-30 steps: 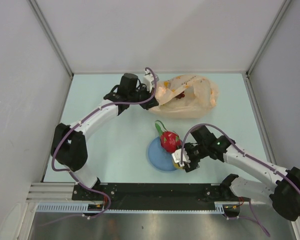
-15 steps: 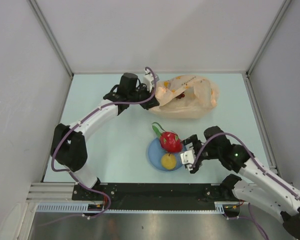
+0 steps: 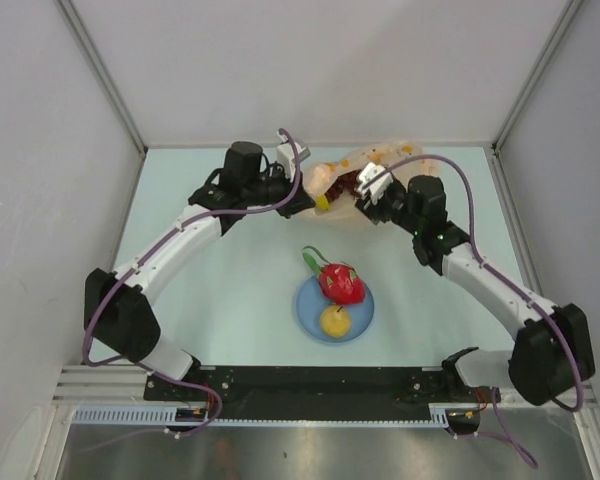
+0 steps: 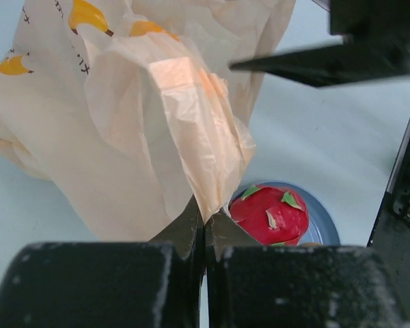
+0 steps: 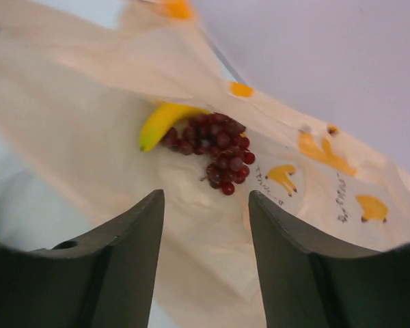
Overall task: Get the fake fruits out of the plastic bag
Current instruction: Take out the fake fruit from the plastic bag, then place the fake fruit on the plate.
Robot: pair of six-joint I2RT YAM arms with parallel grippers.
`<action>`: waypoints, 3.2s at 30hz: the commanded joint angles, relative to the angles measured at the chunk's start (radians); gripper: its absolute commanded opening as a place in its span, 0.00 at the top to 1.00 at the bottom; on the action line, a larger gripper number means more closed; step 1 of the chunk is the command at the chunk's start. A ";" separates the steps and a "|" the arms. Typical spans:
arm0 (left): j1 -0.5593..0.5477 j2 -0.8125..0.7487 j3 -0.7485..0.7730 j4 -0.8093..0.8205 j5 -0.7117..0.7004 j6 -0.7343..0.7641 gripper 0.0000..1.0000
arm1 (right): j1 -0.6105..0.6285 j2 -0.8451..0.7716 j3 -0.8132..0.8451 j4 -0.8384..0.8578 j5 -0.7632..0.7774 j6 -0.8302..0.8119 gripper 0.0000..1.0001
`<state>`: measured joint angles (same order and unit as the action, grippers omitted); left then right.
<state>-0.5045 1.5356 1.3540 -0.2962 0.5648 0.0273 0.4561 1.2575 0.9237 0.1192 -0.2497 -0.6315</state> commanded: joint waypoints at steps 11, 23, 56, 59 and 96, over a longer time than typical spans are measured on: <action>-0.002 -0.065 -0.092 -0.003 -0.028 -0.009 1.00 | 0.010 0.217 0.090 -0.271 -0.008 0.343 0.71; -0.032 -0.218 -0.272 0.050 -0.299 -0.145 1.00 | -0.068 0.359 0.127 -0.046 -0.055 0.538 0.44; -0.058 -0.230 -0.351 0.207 -0.348 -0.219 1.00 | 0.018 0.946 0.713 -0.144 0.040 0.728 0.62; -0.055 -0.218 -0.369 0.224 -0.376 -0.217 1.00 | 0.007 0.866 0.676 -0.153 -0.061 0.681 0.68; -0.025 -0.167 -0.317 0.328 -0.387 -0.201 1.00 | 0.162 -0.041 0.308 -1.147 -0.231 -0.270 0.80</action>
<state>-0.5335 1.4204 1.0107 0.0189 0.1627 -0.1833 0.5682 1.2472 1.2671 -0.9455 -0.5304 -0.8616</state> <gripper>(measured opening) 0.006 0.347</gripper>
